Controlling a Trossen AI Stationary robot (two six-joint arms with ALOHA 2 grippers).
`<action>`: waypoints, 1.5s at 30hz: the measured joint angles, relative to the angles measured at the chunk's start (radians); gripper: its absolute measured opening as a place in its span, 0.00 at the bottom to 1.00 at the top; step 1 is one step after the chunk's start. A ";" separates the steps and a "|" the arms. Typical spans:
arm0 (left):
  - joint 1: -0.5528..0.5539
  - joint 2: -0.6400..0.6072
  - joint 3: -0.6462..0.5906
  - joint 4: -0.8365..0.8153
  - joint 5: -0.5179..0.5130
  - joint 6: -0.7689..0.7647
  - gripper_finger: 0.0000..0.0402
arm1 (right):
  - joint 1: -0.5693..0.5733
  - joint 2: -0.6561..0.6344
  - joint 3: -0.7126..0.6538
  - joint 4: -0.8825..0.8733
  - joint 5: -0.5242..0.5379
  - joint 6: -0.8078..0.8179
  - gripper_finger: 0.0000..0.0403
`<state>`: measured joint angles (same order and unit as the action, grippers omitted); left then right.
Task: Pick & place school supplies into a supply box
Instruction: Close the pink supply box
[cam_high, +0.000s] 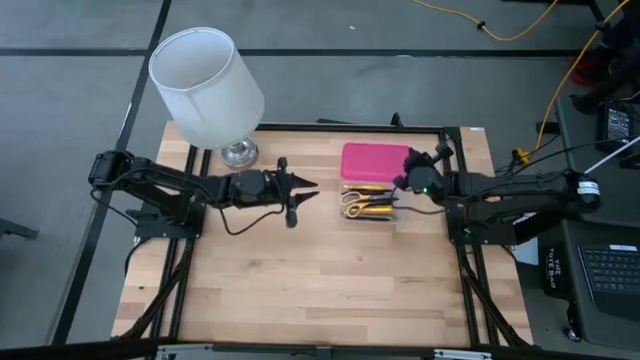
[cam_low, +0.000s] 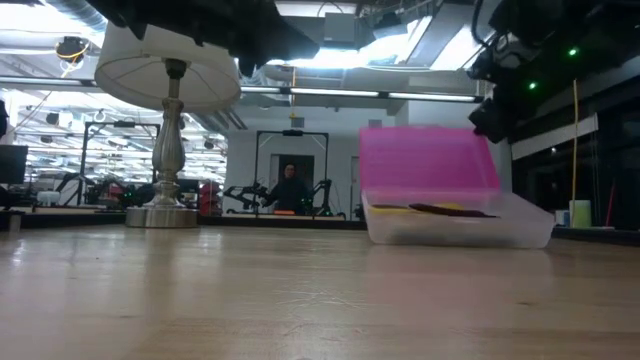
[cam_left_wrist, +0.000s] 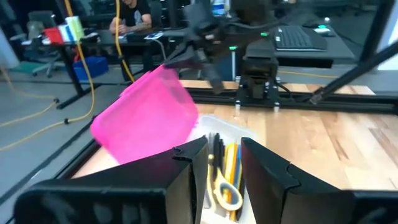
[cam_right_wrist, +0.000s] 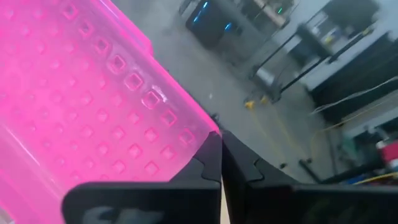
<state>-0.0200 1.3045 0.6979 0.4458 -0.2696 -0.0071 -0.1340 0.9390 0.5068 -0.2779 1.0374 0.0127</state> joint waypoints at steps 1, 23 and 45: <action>0.008 0.000 0.000 0.000 -0.001 -0.010 0.22 | 0.028 0.000 0.000 0.000 0.031 0.004 0.00; 0.072 0.030 0.000 0.007 0.002 -0.095 0.22 | 0.288 0.308 0.000 0.002 0.477 0.139 0.00; 0.089 0.030 0.000 0.006 0.001 -0.130 0.22 | 0.449 0.539 -0.001 0.024 0.539 0.406 0.00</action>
<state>0.0686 1.3346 0.6979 0.4522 -0.2684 -0.1368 0.3153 1.4780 0.5060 -0.2542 1.5768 0.4183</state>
